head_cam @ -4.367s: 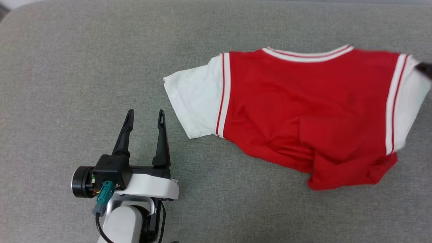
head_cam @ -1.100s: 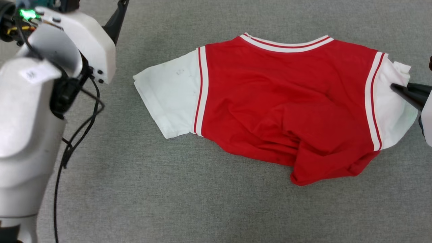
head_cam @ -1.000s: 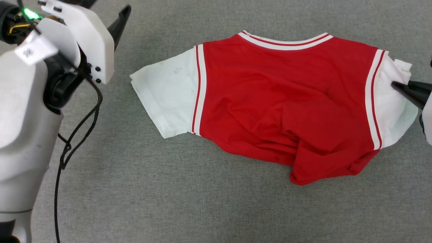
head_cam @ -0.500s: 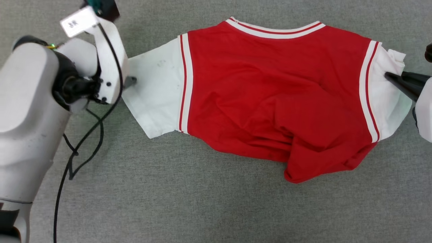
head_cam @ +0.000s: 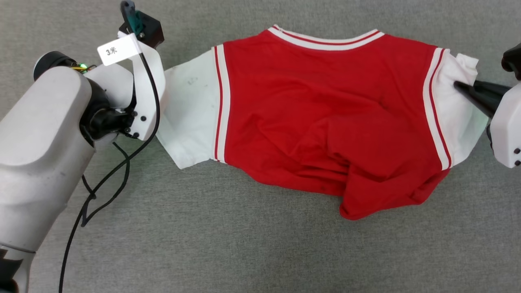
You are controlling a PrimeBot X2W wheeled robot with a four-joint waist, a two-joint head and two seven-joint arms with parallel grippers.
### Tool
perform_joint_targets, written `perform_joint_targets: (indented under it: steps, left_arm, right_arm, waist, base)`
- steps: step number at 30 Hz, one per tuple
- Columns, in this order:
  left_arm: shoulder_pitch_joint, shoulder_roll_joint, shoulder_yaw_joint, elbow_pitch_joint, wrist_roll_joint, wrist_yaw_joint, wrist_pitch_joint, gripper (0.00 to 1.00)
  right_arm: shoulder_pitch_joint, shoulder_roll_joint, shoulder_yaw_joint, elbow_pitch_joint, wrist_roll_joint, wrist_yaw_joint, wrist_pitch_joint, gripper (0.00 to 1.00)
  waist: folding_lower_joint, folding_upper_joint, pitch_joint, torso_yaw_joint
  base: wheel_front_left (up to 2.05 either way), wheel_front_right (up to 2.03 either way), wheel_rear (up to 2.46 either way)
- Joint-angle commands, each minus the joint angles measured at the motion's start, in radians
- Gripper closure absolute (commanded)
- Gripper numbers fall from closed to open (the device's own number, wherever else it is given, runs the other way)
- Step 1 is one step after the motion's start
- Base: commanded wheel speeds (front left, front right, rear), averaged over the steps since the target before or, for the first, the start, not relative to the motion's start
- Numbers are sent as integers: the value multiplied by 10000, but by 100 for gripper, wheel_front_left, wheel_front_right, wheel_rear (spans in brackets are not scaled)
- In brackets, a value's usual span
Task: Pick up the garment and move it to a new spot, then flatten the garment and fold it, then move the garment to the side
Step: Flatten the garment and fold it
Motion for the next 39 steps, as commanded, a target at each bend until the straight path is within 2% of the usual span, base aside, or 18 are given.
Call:
perform_joint_targets:
  steps: [1,11,16,21,26,29,33,39]
  left_arm:
    - [162,121,-95,41,-31,-1,-123,100]
    - [-774,588,-132,-1050,-219,-1,-2766,100]
    - [-1566,874,-31,-1520,-357,-1,-3302,100]
    - [-2746,838,198,-1656,-183,-2,-3741,100]
    - [-4051,537,464,-1187,281,12,-4381,100]
    - [-4905,279,570,-745,773,54,-5139,100]
    - [-6205,-40,820,99,1442,108,-6336,100]
    - [-7892,-568,862,1417,1877,63,-7444,100]
  right_arm:
    - [-126,24,-18,7,-69,-3,-122,100]
    - [-532,-235,-676,206,-147,-5,-995,100]
    - [-1154,-368,-1004,98,-99,-5,-818,100]
    - [-2329,-156,-1230,263,-393,-5,-569,100]
    - [-3999,345,-1348,832,-842,-5,-303,100]
    - [-5116,732,-1314,1433,-1305,-5,-274,100]
    - [-6620,1245,-1491,2269,-1779,-5,-489,100]
    - [-8355,1833,-1584,3344,-2329,-5,-998,100]
  waist:
    - [0,0,-234,113]
    - [0,0,-1359,540]
    - [0,0,-1606,652]
    - [0,0,-1476,663]
    - [0,0,-1052,662]
    - [0,0,-752,699]
    - [0,0,-338,770]
    - [0,0,126,852]
  base:
    - [0,0,0]
    - [0,0,0]
    - [0,0,0]
    - [0,0,0]
    - [0,0,0]
    - [0,0,0]
    - [0,0,0]
    - [0,0,0]
